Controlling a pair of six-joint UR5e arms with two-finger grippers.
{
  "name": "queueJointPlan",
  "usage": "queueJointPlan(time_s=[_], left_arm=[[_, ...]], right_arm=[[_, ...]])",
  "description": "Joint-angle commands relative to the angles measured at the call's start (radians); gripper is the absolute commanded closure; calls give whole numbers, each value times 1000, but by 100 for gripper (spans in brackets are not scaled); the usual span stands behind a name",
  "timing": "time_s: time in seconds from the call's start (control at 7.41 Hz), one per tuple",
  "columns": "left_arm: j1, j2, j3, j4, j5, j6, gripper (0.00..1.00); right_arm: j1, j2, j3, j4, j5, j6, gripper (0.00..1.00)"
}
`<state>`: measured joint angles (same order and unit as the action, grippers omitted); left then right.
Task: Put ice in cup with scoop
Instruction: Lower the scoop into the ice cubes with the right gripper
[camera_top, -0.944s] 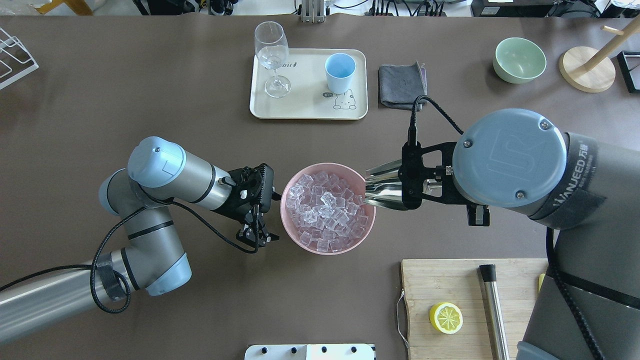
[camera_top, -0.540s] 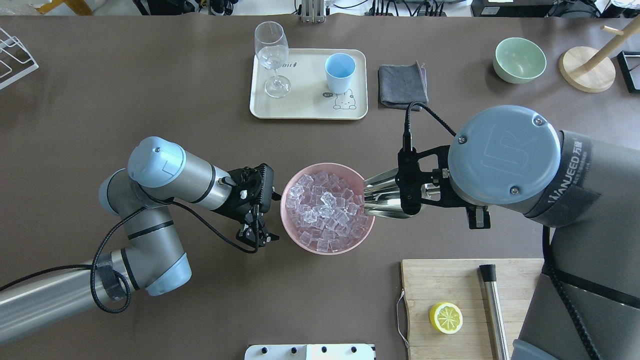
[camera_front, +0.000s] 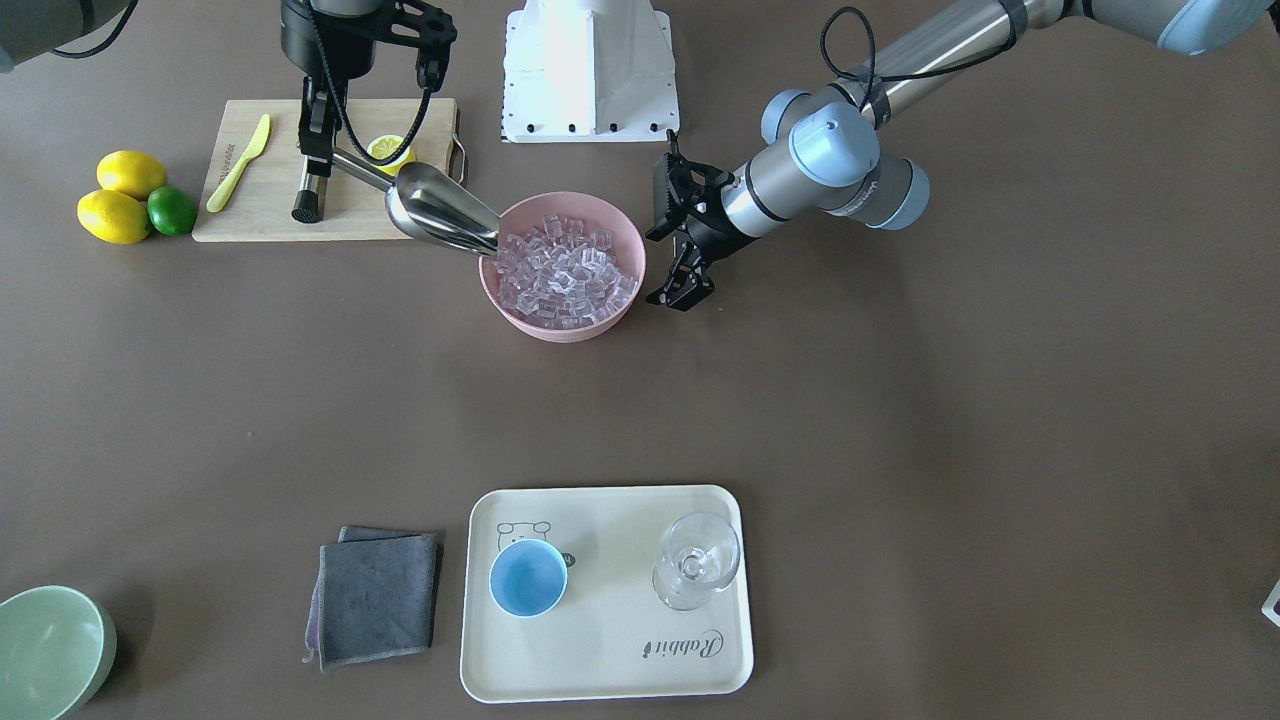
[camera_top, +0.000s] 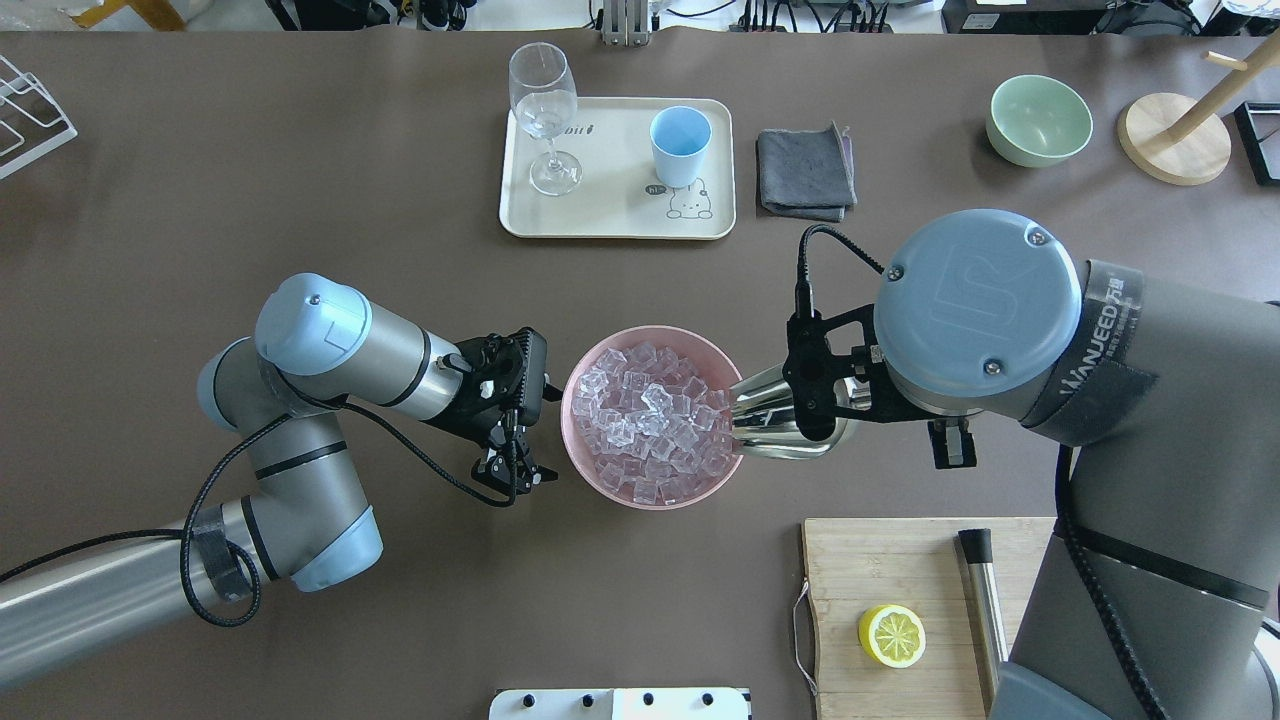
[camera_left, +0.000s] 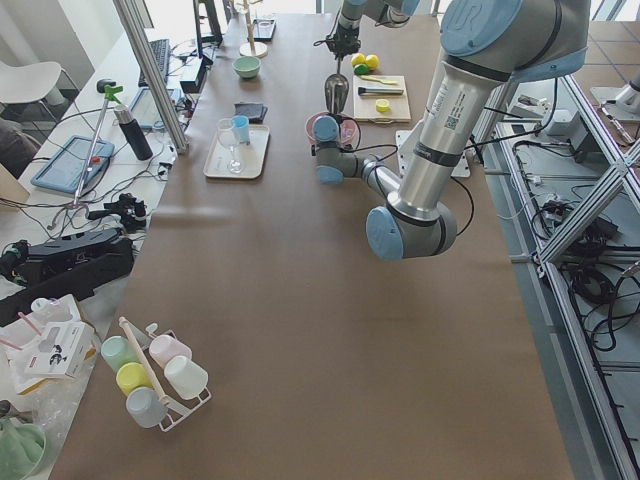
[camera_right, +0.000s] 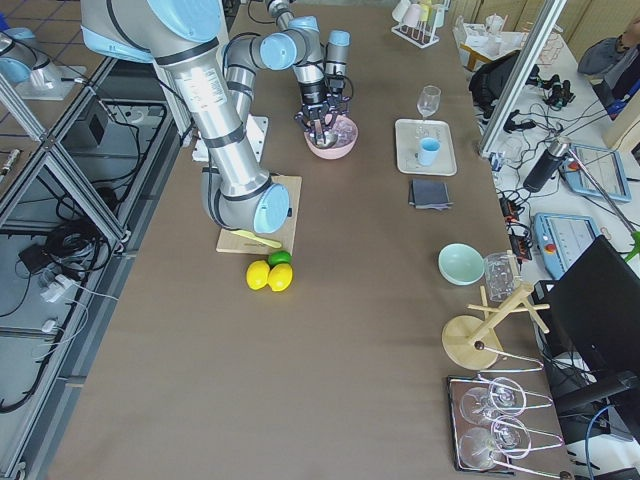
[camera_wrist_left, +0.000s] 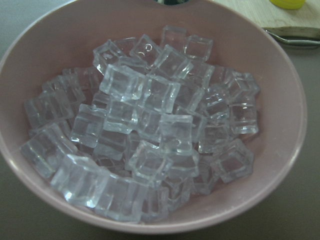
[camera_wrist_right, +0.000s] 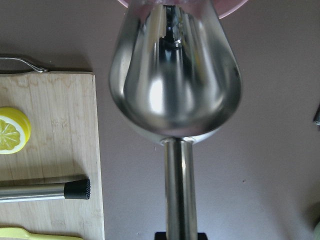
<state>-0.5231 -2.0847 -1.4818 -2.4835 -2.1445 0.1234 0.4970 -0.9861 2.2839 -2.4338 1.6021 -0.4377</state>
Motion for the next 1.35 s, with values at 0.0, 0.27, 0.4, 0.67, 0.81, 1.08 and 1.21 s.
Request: queueJointPlan(time_s=[0.0, 0.27, 0.4, 0.67, 0.81, 1.08, 1.21], left_arm=[[2, 0, 0, 2, 0, -1, 2], [2, 0, 1, 2, 0, 1, 2], [2, 0, 0, 0, 0, -1, 2], [2, 0, 0, 0, 0, -1, 2], [2, 0, 1, 2, 0, -1, 2], [2, 0, 2, 2, 0, -1, 2], [2, 0, 2, 2, 2, -1, 2]], right_arm=[[0, 82, -15, -115, 13, -7, 100], [2, 122, -76, -131, 12, -9, 100], [2, 138, -95, -133, 9, -9, 100], [2, 190, -147, -131, 10, -9, 100], [2, 214, -185, -133, 10, -9, 100], [2, 218, -192, -157, 12, -10, 100], [2, 216, -190, -171, 12, -16, 100]])
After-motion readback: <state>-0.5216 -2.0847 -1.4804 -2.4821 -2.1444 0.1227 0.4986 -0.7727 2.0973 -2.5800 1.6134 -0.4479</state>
